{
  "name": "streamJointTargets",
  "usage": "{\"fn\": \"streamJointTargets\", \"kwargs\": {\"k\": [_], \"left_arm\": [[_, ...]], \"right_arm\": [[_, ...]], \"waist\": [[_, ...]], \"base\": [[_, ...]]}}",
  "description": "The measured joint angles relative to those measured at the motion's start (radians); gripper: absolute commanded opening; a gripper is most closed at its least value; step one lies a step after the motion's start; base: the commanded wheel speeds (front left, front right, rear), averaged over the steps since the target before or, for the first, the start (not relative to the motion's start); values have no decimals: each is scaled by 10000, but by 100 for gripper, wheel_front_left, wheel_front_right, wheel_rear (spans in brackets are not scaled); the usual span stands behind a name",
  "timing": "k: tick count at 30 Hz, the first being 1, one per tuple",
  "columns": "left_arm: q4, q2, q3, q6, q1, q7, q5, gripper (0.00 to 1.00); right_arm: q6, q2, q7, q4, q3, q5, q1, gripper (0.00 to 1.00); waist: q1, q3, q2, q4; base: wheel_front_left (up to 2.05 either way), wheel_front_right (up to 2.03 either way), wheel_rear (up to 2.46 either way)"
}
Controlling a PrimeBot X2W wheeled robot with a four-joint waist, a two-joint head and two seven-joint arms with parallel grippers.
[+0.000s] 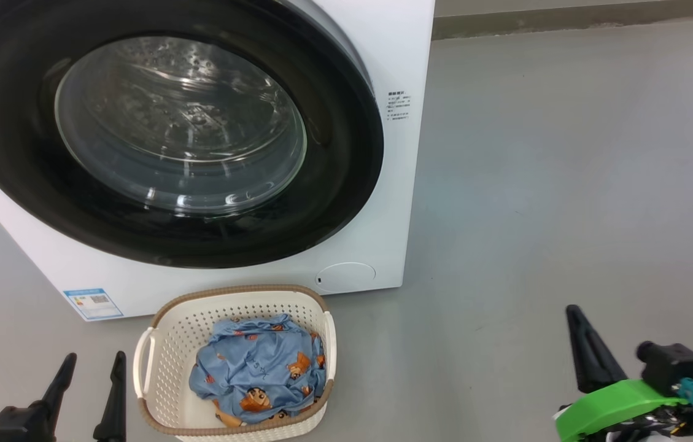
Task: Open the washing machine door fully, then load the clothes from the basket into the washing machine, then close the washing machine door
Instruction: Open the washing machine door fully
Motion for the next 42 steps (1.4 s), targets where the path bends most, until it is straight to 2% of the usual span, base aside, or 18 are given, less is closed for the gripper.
{"fn": "streamJointTargets", "kwargs": {"k": [6,11,21,28,36,42], "left_arm": [[0,-17,-6,0,119,-2,-176,100],[17,-8,-17,0,193,0,-267,100],[-21,130,48,0,173,0,-426,100],[-59,374,50,0,-54,-2,-546,100],[-102,725,-4,0,-452,-2,-828,100],[-178,984,-13,0,-968,-2,-1047,100]], "right_arm": [[0,6,0,-6,-355,984,0,0],[0,21,-2,-44,-761,2347,0,0],[0,69,-54,-368,-1870,7555,-409,0],[0,75,-77,-337,-2744,10023,-811,0],[0,79,-88,-512,-3505,11614,-1520,0],[0,-213,-71,-717,-3534,12516,-2061,0]], "waist": [[0,52,0,7],[0,116,-1,12],[0,500,0,-29],[0,996,0,35],[0,1696,0,127],[0,2411,0,232]], "base": [[0,0,0],[0,0,0],[0,0,0],[0,0,0],[0,0,0],[0,0,0]]}}
